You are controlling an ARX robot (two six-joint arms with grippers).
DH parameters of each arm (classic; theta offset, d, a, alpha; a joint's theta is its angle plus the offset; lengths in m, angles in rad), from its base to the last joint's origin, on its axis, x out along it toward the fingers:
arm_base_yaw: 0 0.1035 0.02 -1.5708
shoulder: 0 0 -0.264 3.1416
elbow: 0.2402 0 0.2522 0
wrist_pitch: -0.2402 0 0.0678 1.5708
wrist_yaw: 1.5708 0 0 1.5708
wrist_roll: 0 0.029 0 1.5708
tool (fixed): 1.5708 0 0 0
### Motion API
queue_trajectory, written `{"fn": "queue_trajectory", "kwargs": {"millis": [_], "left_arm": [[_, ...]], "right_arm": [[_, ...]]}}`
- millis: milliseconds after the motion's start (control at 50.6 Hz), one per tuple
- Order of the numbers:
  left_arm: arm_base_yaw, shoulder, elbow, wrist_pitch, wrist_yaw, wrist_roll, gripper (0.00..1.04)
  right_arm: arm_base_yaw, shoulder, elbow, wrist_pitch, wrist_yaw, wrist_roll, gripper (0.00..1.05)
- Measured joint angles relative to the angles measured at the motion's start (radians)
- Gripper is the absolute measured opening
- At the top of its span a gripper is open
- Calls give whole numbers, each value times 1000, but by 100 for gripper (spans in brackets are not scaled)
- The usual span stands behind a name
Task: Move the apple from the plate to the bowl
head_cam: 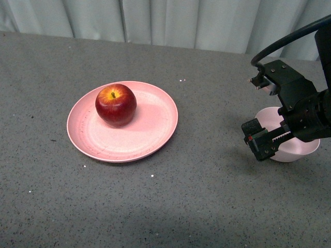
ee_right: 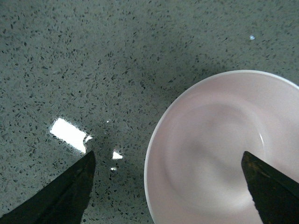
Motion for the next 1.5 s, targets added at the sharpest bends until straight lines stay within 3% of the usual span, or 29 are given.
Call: {"fn": "queue_trajectory", "kwargs": {"millis": [316,474,771,909,1186,1502], "left_arm": [[0,0,0,0,0,0,98],[0,0,0,0,0,0,98],[0,0,0,0,0,0,98],[0,0,0,0,0,0,98],[0,0,0,0,0,0,98],[0,0,0,0,0,0,98]], "right_arm": [[13,42,40,-53,6,7,27],[13,43,43,-66,7,5,1],[37,3,55,-91,-71,55,1],[117,-31,102,-103,-117,101,1],[215,60,224,-121,-105,147,1],[247,137,268,-112,-91,173,1]]}}
